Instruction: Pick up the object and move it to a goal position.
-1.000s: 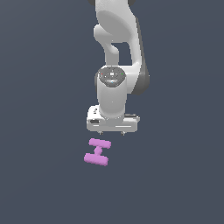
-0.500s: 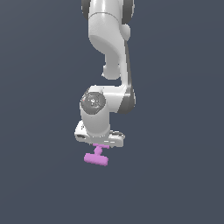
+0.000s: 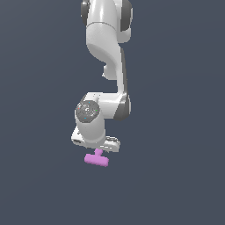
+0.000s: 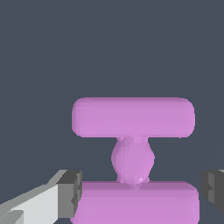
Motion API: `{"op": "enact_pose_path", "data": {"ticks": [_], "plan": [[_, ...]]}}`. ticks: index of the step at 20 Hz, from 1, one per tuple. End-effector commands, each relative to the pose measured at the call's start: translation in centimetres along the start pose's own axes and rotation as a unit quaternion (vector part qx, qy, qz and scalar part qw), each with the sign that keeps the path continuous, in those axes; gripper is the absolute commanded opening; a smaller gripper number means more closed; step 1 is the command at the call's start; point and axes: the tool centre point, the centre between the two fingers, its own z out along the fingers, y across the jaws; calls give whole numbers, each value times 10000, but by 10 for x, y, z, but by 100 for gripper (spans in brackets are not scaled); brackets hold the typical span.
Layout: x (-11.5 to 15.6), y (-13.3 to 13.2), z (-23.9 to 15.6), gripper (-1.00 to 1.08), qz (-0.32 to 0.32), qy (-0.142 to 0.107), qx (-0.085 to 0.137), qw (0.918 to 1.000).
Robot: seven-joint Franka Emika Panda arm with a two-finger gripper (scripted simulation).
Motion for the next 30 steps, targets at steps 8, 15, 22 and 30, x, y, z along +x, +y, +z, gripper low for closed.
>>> {"op": "enact_pose_path", "data": {"ticks": [8, 15, 22, 30], "plan": [[0, 0, 26, 100, 1, 4, 1, 10000], [0, 0, 51, 100, 5, 5, 2, 10000], [1, 0, 50, -100, 5, 5, 2, 10000], [1, 0, 50, -100, 5, 5, 2, 10000]]}}
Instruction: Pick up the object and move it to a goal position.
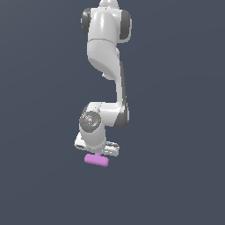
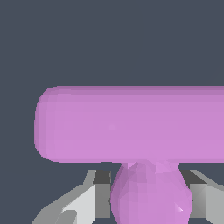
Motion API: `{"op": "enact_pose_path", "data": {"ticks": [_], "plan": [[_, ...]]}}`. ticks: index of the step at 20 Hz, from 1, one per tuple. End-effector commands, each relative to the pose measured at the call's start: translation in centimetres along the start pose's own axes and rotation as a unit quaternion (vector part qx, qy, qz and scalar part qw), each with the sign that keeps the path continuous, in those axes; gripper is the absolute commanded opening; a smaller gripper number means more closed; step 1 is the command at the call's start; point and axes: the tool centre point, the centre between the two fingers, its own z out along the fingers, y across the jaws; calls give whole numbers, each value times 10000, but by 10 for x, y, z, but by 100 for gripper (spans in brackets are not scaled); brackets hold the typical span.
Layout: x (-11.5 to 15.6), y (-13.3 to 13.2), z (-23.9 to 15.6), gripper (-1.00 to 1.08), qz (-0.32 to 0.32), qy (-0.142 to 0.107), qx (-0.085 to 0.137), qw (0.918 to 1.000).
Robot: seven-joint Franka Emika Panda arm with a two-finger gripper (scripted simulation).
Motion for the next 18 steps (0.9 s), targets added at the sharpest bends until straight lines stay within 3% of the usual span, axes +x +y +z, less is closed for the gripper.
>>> {"op": "enact_pose_path", "data": {"ticks": [1, 10, 18], "plan": [[0, 0, -1, -100, 0, 2, 0, 10000], [-11, 3, -16, -100, 0, 2, 0, 10000], [-36, 9, -51, -100, 0, 2, 0, 10000]]}}
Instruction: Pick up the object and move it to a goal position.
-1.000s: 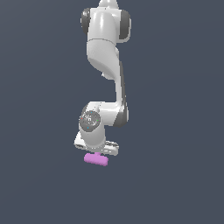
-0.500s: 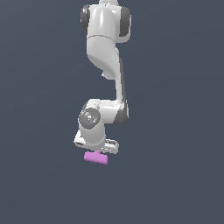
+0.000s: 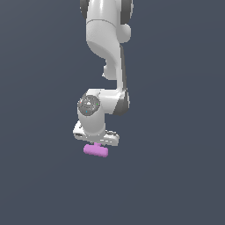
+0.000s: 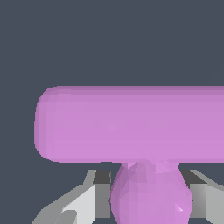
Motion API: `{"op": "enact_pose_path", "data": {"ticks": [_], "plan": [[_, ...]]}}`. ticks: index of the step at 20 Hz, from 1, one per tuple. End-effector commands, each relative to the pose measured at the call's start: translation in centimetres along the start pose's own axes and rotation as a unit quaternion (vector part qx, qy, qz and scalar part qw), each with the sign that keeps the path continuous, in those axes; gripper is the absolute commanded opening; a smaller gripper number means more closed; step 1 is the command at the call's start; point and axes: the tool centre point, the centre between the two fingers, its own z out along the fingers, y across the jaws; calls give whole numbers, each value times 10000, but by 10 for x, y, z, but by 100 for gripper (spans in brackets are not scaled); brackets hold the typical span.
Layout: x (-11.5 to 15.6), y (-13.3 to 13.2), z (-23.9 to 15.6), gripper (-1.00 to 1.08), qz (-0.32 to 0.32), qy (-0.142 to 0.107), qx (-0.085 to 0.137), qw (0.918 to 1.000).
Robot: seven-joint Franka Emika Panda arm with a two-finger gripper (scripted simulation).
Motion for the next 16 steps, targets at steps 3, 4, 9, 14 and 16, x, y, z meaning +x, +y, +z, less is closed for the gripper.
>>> {"op": "enact_pose_path", "data": {"ticks": [3, 4, 9, 14, 16], "plan": [[-19, 5, -28, -100, 1, 5, 2, 10000], [-24, 6, -35, -100, 1, 5, 2, 10000], [-49, 12, -70, -100, 1, 5, 2, 10000], [-75, 18, -106, -100, 1, 5, 5, 10000], [-85, 20, -120, -100, 1, 5, 5, 10000]]}}
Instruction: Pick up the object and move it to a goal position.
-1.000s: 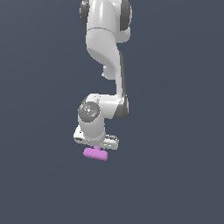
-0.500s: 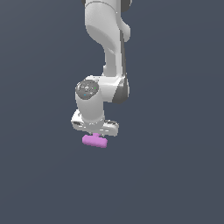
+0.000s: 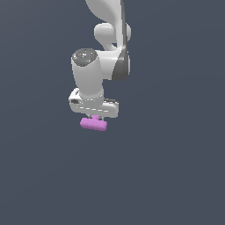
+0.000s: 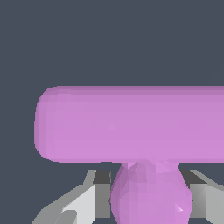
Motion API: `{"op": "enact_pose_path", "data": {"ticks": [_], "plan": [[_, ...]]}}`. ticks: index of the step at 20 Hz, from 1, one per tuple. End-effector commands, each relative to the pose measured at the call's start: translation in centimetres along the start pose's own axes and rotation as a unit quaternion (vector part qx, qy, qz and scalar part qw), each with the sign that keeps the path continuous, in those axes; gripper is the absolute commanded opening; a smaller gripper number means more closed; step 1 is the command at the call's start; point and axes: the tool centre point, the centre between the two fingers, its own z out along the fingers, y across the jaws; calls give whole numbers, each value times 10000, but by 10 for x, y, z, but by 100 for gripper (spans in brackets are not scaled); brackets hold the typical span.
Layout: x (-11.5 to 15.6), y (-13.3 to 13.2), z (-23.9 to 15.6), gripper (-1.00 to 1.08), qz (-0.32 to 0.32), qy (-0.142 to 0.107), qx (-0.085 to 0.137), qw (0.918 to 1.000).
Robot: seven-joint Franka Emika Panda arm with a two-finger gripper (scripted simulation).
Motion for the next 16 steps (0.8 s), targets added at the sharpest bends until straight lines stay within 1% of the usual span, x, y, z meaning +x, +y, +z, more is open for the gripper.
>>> {"op": "enact_pose_path", "data": {"ticks": [1, 16], "plan": [[-13, 3, -19, -100, 0, 2, 1, 10000], [-91, 22, -135, -100, 0, 2, 1, 10000]]}}
